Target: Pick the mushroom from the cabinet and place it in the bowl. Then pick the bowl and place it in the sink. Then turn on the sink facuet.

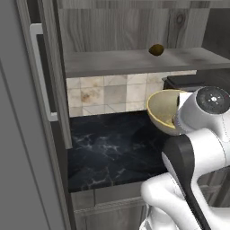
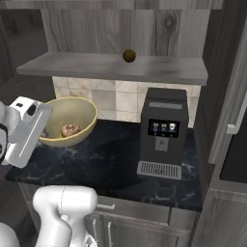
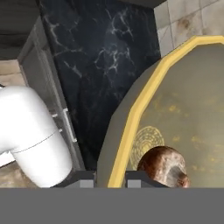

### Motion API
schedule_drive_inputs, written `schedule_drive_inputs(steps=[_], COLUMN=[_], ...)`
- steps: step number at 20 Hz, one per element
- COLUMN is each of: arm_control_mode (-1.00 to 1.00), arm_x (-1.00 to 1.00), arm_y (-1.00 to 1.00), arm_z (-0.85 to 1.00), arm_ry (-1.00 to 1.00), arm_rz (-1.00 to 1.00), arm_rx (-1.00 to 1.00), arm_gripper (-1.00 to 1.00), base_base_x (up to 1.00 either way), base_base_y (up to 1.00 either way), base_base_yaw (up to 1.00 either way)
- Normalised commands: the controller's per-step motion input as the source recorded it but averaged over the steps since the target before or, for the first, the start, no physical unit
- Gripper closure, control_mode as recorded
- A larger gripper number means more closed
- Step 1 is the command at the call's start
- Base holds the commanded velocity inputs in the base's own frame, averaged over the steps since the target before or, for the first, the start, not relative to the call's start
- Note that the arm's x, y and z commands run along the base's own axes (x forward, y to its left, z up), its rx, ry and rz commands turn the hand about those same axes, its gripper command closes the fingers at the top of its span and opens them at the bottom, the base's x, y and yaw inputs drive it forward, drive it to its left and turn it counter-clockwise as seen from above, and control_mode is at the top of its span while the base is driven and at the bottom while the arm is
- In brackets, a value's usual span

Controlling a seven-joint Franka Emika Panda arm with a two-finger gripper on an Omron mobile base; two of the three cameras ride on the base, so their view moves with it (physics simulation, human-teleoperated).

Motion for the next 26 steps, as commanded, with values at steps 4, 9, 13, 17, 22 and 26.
schedule_drive_inputs(steps=[4, 9, 13, 17, 22, 26], arm_control_mode=[-1.0, -1.0, -1.0, -1.0, 1.0, 1.0], arm_x=[-0.04, -0.09, -0.01, 0.0, 0.0, 0.0], arm_y=[0.0, 0.0, 0.0, 0.04, 0.0, 0.0], arm_z=[0.0, 0.0, 0.0, 0.0, 0.0, 0.0], arm_ry=[-0.04, -0.07, -0.02, 0.0, 0.01, 0.0], arm_rz=[0.29, 0.12, 0.0, 0.0, 0.0, 0.0], arm_rx=[-0.2, -0.13, -0.02, -0.03, 0.0, 0.0], arm_gripper=[1.0, 1.0, 1.0, 1.0, 1.0, 1.0], base_base_x=[0.0, 0.0, 0.0, 0.0, -0.35, -0.97], base_base_y=[0.0, 0.0, 0.0, 0.0, 0.0, 0.0], base_base_yaw=[0.0, 0.0, 0.0, 0.0, 0.0, 0.0])
